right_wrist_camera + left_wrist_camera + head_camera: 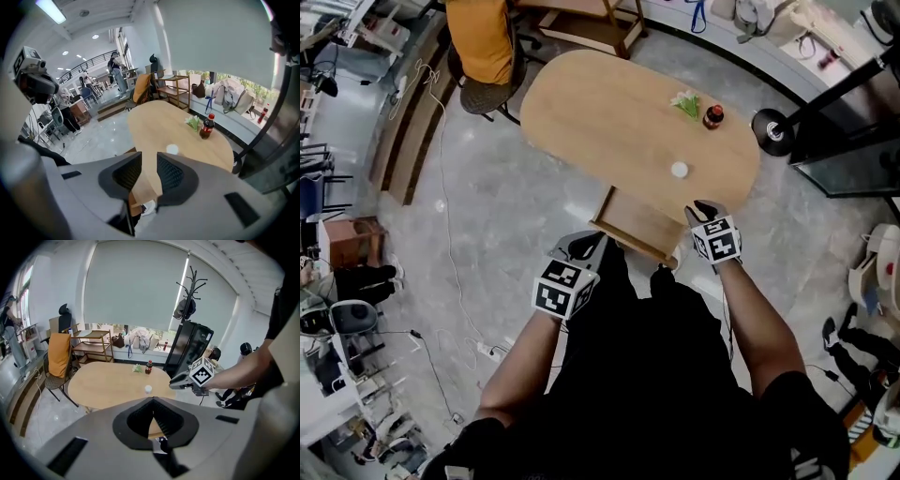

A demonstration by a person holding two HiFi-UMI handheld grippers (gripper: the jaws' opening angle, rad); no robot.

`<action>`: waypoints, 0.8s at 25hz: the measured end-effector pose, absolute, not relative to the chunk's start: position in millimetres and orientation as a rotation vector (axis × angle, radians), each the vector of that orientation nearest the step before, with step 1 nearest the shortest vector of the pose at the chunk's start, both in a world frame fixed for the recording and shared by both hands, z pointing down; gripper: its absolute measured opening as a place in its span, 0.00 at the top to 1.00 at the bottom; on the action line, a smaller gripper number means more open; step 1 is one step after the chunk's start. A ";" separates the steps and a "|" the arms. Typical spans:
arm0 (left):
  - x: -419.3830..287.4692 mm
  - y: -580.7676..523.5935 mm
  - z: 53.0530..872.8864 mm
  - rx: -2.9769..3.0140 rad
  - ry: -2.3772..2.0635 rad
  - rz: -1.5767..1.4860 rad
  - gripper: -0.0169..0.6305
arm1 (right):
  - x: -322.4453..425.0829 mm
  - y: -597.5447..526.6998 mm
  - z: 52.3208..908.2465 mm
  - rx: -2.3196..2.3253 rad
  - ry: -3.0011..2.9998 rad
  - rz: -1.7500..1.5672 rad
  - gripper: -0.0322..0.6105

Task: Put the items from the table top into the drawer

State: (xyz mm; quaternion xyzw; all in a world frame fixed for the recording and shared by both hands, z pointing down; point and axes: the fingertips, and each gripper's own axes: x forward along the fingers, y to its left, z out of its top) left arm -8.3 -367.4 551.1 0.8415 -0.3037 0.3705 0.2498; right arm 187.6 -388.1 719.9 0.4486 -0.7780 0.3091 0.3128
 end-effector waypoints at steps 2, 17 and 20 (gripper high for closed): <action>-10.3 -384.5 559.4 2.298 -0.785 1.016 0.97 | 183.9 -397.8 735.3 1.190 -2.014 0.834 0.80; -10.6 -492.3 676.0 2.291 -0.465 1.173 0.97 | 188.7 -492.8 868.2 1.113 -1.667 0.879 0.58; -24.5 -503.5 699.3 2.248 -0.462 1.194 0.97 | 189.1 -503.7 895.7 1.083 -1.629 0.907 0.55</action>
